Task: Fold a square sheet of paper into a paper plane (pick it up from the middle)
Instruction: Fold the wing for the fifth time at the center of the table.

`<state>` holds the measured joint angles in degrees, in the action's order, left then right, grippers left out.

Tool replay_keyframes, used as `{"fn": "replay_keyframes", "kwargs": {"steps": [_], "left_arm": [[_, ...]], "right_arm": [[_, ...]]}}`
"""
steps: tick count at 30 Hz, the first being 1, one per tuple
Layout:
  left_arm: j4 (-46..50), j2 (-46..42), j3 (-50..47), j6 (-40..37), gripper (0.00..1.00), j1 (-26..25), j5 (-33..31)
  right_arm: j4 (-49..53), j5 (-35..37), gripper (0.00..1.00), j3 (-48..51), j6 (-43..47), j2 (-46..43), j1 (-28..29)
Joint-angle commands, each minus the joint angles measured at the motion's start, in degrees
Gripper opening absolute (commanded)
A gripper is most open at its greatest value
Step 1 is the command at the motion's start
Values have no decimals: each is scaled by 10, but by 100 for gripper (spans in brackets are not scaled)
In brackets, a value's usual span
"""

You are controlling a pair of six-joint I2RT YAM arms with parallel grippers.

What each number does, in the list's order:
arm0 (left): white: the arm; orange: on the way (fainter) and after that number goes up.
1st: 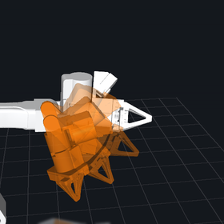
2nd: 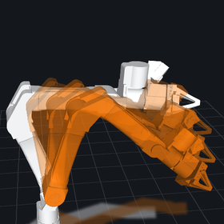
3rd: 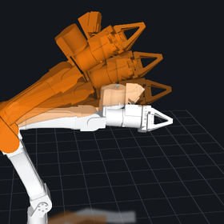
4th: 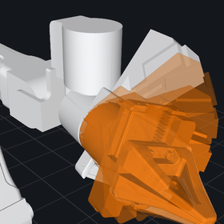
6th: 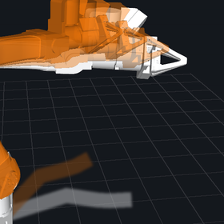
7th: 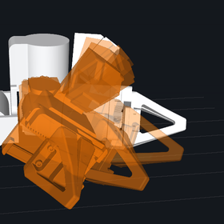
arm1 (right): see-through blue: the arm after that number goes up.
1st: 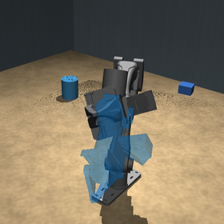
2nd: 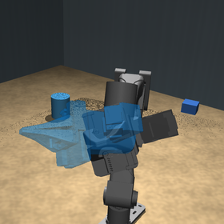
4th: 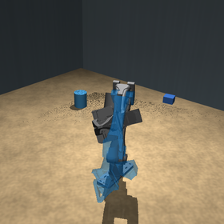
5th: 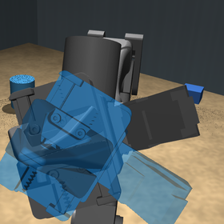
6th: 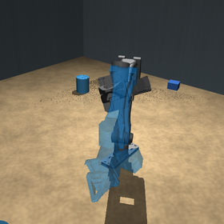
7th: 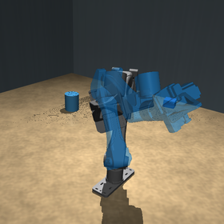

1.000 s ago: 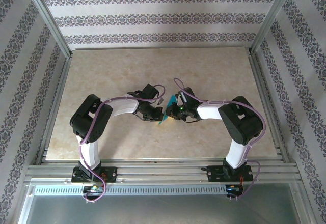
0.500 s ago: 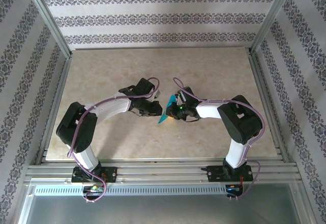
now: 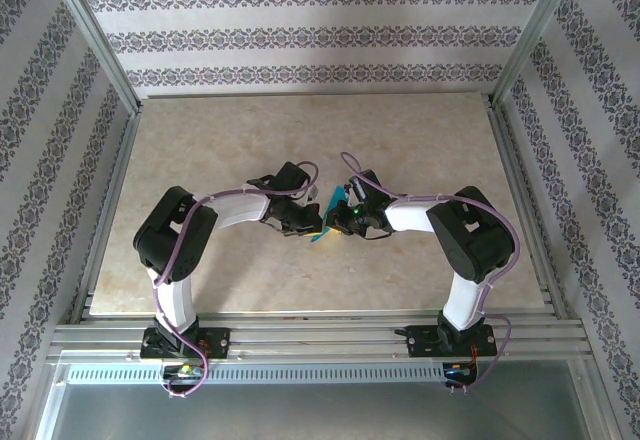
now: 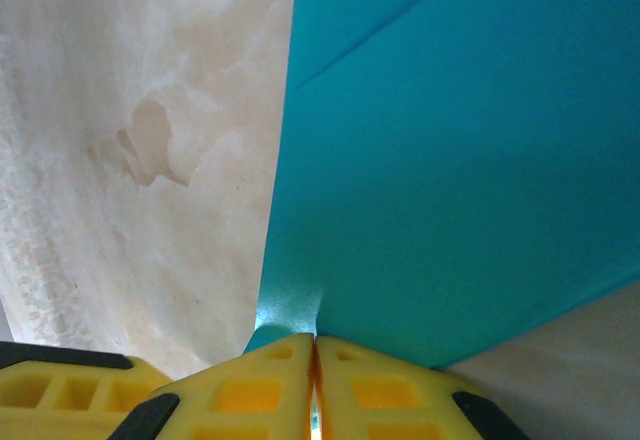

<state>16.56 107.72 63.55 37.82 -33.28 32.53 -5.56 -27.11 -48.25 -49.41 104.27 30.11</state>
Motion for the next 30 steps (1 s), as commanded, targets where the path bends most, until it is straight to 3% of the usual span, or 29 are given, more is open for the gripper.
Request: {"fn": "replay_keyframes", "kwargs": {"steps": [1, 30], "left_arm": [[41, 19, 14, -7, 4, 1, -12], [193, -9, -14, -51, 5, -38, -72]], "right_arm": [[41, 25, 13, 3, 1, 30, -5], [114, 63, 10, -22, -18, 60, -8]]}}
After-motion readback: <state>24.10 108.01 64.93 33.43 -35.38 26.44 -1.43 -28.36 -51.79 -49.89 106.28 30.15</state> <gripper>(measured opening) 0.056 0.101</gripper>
